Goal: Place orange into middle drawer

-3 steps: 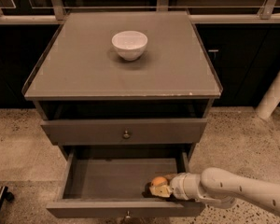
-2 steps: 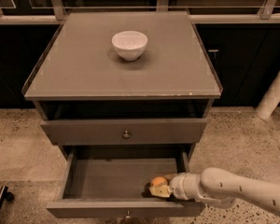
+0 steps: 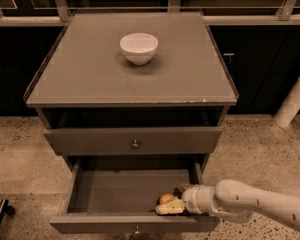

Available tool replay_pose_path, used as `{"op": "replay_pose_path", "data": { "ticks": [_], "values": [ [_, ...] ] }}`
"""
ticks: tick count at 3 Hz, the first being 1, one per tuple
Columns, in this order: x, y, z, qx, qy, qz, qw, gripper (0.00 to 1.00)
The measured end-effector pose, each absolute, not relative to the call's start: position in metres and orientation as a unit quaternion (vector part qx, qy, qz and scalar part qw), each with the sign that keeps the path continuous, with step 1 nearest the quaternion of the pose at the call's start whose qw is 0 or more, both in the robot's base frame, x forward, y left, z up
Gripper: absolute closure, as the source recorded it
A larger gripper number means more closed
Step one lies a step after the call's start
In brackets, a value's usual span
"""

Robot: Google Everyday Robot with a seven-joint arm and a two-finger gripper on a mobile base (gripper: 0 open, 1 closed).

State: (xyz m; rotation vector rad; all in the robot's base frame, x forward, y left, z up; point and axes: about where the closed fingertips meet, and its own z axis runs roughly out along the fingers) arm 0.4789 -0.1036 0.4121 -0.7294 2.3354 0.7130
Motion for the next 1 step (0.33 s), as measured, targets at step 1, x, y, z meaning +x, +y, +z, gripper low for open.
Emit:
{"op": "replay_pose_path", "data": {
  "ticks": [1],
  "values": [
    [0.4789, -0.1036, 0.4121, -0.274, 0.876, 0.268, 0.292, 0.0]
  ]
}}
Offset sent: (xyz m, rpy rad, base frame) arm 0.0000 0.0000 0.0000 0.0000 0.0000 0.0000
